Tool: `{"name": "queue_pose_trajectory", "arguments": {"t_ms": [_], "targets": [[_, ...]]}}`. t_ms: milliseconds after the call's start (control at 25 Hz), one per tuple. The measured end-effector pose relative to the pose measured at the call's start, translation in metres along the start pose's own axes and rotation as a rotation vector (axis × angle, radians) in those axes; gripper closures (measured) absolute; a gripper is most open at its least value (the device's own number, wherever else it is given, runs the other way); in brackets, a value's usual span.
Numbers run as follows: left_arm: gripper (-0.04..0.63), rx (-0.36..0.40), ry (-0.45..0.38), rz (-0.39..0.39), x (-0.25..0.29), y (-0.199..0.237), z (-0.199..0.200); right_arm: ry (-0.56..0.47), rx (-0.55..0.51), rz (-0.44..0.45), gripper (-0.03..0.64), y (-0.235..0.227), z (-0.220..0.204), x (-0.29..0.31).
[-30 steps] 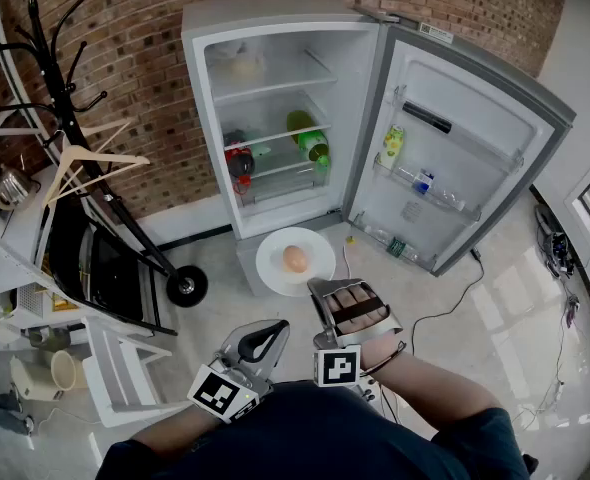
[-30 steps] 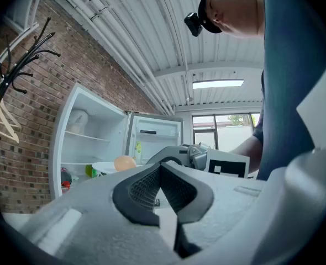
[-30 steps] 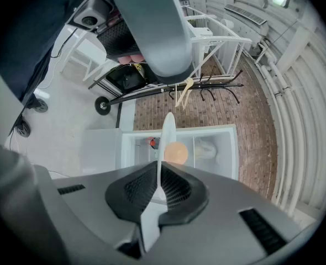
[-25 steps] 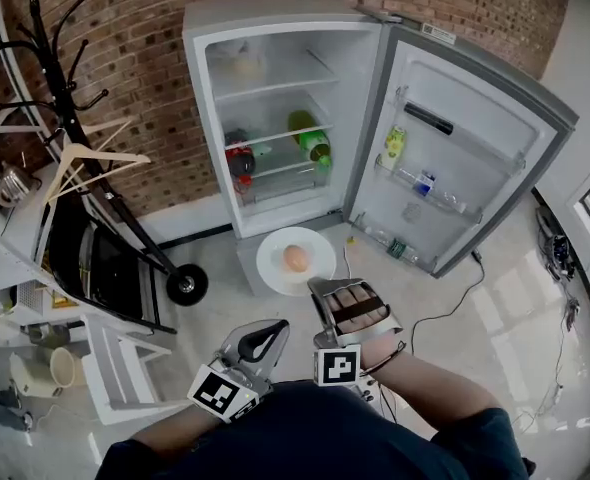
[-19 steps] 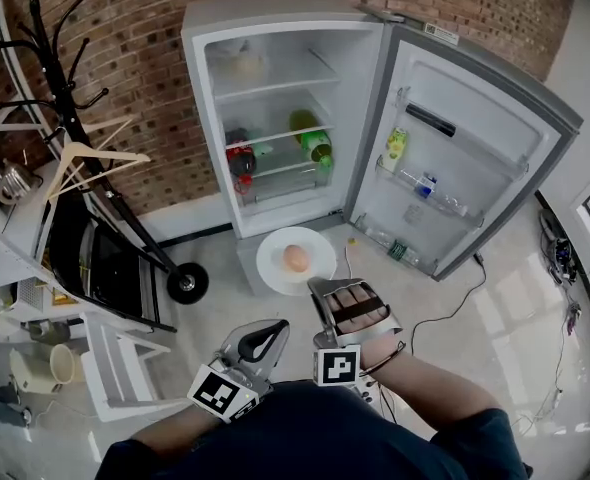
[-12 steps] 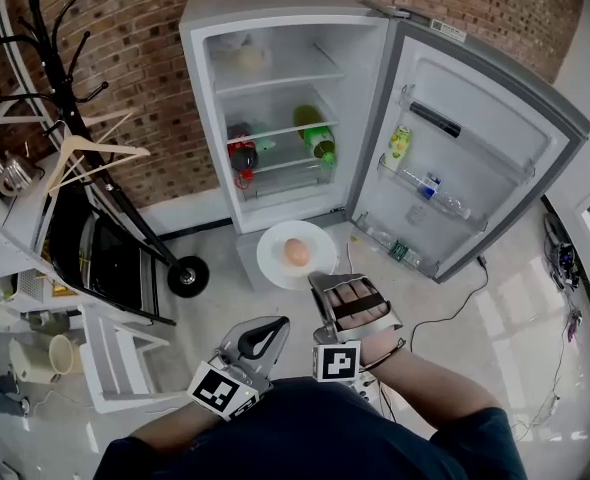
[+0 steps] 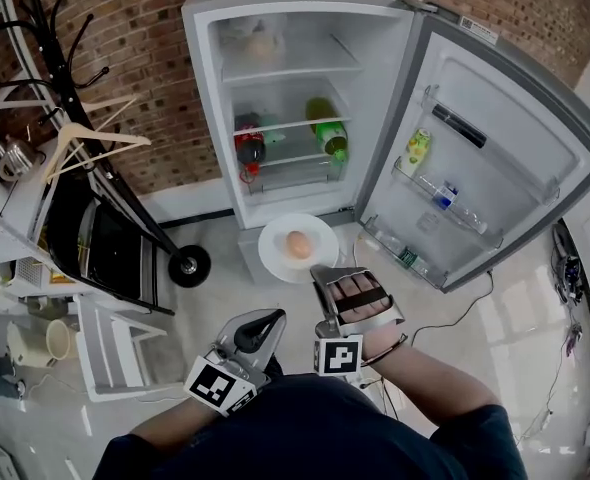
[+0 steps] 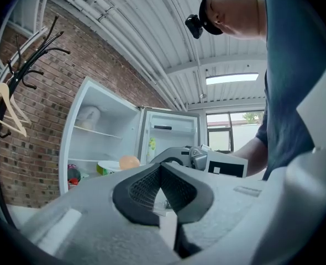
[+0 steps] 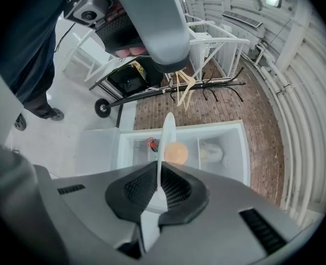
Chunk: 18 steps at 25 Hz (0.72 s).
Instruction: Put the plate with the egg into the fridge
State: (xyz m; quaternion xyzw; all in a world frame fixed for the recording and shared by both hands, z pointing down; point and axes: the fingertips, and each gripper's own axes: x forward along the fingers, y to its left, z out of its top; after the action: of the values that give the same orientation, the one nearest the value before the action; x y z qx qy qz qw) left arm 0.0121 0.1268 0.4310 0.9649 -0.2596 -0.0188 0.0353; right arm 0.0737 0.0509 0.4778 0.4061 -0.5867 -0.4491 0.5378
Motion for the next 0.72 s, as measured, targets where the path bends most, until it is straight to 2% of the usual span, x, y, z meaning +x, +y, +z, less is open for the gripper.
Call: {"name": "queue_pose_trajectory", "arguments": {"t_ms": [440, 720], "targets": [[0.592, 0.002, -0.008, -0.078, 0.052, 0.105, 0.010, 0.059, 0.008, -0.016, 0.597, -0.036, -0.004, 0.106], [0.592, -0.006, 0.001, -0.149, 0.080, 0.167, 0.018, 0.122, 0.020, 0.007, 0.597, -0.052, -0.007, 0.172]]}}
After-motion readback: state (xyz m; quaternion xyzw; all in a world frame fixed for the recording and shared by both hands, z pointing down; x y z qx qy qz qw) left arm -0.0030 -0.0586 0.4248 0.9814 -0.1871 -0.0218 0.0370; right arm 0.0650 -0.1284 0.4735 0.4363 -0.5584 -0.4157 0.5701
